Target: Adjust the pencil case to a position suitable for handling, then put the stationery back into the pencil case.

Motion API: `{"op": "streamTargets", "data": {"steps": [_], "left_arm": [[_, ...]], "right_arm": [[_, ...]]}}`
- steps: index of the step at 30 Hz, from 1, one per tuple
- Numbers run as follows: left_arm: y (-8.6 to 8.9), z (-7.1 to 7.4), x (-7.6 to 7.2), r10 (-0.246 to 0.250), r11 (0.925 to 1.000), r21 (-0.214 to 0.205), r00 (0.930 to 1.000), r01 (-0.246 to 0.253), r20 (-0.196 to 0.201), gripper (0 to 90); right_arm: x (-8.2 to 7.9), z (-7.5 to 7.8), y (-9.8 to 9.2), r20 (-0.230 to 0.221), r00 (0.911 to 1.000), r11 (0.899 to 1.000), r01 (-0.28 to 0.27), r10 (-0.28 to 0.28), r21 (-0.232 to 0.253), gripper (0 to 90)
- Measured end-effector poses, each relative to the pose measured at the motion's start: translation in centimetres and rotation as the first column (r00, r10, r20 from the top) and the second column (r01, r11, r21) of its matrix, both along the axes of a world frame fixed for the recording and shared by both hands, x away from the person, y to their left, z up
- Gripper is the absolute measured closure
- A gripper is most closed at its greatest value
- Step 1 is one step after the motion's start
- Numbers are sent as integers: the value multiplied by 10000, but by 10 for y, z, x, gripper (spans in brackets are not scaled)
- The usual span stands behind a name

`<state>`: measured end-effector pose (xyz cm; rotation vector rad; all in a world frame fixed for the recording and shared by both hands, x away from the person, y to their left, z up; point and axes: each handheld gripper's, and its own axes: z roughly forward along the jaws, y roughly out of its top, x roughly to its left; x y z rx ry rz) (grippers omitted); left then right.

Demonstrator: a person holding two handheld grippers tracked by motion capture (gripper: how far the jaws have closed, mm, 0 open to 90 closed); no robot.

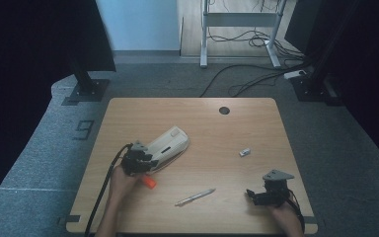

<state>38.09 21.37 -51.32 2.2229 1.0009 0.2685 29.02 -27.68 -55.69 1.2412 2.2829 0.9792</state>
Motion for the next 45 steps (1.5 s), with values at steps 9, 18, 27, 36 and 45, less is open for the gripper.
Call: {"op": "streamTargets", "data": {"steps": [9,18,27,36,45], "left_arm": [[13,-4,-12,54,9978,-665,10000,-59,-64,593],[12,-5,-15,86,9982,-596,9999,-79,109,592],[12,-5,-14,109,9979,-642,9999,-104,73,590],[11,-3,-15,237,9981,-565,9996,-230,131,638],[14,8,-17,481,9957,-822,9975,-438,520,725]], "right_arm": [[0,0,0,-3,10000,10000,19,-19,8,14],[0,0,0,-4,10000,10000,20,-20,8,15],[0,0,0,-3,10000,10000,18,-18,7,15],[0,0,0,9,10000,10000,-18,18,20,20],[0,0,0,-3,10000,10000,-75,75,27,20]]}}
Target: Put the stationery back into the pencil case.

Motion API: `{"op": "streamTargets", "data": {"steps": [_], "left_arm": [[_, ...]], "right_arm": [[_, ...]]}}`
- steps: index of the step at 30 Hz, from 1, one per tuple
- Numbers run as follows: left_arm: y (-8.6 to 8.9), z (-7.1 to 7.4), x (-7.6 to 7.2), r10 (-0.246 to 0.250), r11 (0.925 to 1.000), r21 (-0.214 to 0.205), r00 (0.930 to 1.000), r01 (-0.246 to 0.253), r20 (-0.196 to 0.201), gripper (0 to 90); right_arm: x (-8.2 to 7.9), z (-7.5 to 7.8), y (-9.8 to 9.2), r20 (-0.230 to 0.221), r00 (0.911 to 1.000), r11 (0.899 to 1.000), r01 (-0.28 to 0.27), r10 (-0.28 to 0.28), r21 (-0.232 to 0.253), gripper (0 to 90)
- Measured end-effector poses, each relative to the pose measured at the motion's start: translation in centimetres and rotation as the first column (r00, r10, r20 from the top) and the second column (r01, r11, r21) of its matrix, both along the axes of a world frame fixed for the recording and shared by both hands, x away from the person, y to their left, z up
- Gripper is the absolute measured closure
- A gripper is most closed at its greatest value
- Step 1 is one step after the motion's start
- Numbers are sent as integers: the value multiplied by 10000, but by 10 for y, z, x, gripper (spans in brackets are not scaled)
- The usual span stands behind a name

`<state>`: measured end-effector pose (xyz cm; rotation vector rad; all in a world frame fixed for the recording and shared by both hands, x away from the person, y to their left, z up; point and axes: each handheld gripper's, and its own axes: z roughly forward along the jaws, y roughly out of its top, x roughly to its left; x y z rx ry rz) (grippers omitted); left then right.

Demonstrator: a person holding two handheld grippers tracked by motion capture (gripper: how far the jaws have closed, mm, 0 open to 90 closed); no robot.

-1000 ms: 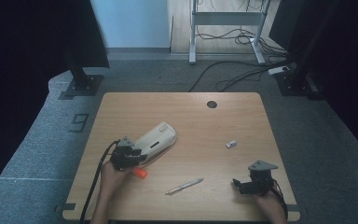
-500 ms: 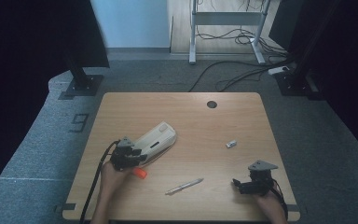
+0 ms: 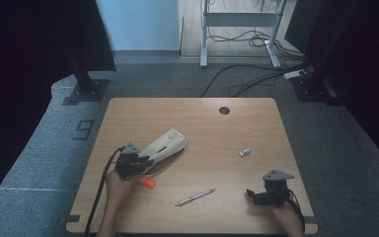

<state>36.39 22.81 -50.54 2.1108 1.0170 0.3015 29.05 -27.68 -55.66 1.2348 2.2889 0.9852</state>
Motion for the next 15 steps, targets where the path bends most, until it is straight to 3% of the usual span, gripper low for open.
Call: {"op": "streamTargets", "data": {"steps": [5,9,15], "left_arm": [[4,4,1,69,9991,-428,9999,-72,-82,734],[11,9,3,137,9933,-1143,9994,-171,-307,740],[15,10,4,214,9889,-1458,9984,-289,-525,740]], "right_arm": [[0,0,0,-4,10000,10000,-33,33,4,21],[1,0,0,-3,10000,10000,-55,55,5,21],[2,0,0,7,9999,9998,-163,163,84,33]]}}
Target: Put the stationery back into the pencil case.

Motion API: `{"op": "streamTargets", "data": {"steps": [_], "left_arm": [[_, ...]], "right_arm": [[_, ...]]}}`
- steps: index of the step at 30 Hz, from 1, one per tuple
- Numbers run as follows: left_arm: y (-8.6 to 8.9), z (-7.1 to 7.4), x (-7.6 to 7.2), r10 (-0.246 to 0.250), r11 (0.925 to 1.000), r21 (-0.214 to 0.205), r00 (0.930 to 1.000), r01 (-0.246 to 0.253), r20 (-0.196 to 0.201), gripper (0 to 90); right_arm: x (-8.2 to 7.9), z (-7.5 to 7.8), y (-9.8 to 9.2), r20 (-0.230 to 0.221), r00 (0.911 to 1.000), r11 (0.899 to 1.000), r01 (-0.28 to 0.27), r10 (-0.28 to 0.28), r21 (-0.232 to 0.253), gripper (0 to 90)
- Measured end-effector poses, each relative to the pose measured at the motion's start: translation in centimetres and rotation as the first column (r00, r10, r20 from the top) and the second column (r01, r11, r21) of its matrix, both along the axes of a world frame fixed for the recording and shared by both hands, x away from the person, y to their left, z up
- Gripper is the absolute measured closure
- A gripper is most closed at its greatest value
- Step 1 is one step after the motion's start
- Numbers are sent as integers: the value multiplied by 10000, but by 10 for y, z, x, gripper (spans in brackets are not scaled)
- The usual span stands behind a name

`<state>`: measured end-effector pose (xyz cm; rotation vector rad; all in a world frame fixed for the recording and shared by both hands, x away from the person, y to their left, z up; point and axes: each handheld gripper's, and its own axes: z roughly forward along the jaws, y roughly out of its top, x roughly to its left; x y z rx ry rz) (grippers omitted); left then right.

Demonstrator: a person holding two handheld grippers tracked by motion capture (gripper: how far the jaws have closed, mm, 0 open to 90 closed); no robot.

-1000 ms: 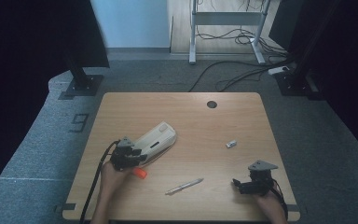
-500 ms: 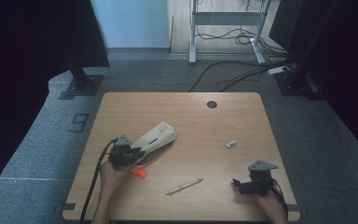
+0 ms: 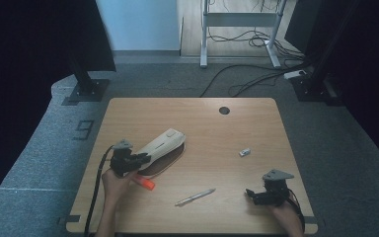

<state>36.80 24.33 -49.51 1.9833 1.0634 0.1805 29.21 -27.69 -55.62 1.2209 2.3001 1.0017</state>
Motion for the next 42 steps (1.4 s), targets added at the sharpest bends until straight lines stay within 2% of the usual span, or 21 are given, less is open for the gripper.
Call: {"op": "streamTargets", "data": {"steps": [3,13,18,22,30,39,42], "left_arm": [[1,1,0,46,10000,-77,10000,-46,72,742],[1,3,-1,156,9997,-171,9997,-153,191,748],[3,4,-2,179,9995,-246,9996,-173,238,749],[3,5,-2,208,9993,-314,9994,-199,280,751],[4,6,-3,257,9989,-404,9992,-245,313,751],[4,7,-3,295,9982,-527,9990,-278,330,751],[5,8,-3,266,9979,-602,9991,-245,344,752]], "right_arm": [[3,2,0,-119,9999,9998,-112,114,179,37],[14,12,2,-51,9997,9997,-229,230,111,49],[27,20,1,243,9994,9996,-233,229,161,76],[34,24,2,228,9994,9996,-246,242,140,79],[49,24,1,126,9998,9996,-168,165,234,113],[73,23,7,-76,9999,9999,-111,111,-8,107],[80,22,10,-12,10000,10000,-19,19,10,107]]}}
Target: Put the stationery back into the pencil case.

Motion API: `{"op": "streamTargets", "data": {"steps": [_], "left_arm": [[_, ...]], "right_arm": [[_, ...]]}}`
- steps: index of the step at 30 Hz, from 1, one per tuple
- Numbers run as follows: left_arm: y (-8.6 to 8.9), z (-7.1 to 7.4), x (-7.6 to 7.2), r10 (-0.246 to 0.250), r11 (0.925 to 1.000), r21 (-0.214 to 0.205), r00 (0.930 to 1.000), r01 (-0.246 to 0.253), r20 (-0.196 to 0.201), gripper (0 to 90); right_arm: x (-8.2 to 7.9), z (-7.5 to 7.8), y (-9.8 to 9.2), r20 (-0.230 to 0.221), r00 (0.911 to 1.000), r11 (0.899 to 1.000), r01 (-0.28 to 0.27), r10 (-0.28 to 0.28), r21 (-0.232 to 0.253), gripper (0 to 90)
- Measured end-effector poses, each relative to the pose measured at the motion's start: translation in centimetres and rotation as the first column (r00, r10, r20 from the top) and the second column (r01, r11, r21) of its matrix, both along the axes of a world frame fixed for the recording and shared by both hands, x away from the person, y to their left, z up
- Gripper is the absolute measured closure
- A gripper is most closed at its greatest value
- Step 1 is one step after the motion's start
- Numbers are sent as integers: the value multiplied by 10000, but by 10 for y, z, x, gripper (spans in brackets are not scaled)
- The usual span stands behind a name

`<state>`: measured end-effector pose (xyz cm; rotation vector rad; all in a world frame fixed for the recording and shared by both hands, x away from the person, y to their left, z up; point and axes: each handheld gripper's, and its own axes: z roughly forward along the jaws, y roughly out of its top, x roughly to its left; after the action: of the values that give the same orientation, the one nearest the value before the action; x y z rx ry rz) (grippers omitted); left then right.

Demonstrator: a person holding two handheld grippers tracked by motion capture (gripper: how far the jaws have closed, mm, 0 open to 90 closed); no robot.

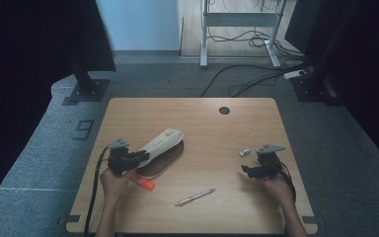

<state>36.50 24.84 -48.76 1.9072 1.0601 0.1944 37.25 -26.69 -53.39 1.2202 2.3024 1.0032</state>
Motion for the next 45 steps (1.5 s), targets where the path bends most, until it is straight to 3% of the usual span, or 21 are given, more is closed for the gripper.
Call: {"op": "streamTargets", "data": {"steps": [14,22,28,32,35,39,45], "left_arm": [[1,1,0,-19,9999,-164,10000,19,25,753],[1,1,0,-75,9999,-139,10000,75,11,753],[1,1,0,-75,9999,-134,10000,75,22,753],[1,1,-1,-74,9999,-127,10000,75,36,753],[1,0,0,-95,9999,-144,9999,96,40,753],[0,0,0,-141,9998,-157,9999,142,58,752],[1,0,0,-157,9997,-202,9999,157,43,752]], "right_arm": [[30,0,10,79,9994,9993,348,-347,-164,130],[44,-7,14,-94,9984,9979,557,-560,-321,248],[48,-12,14,-246,9979,9976,596,-605,-350,283],[49,-12,14,-217,9977,9977,639,-643,-217,355],[49,-10,13,-302,9971,9974,696,-702,-201,457],[49,-9,14,-397,9947,9953,943,-952,-237,468],[48,-9,11,-494,9926,9937,1114,-1106,142,472]]}}
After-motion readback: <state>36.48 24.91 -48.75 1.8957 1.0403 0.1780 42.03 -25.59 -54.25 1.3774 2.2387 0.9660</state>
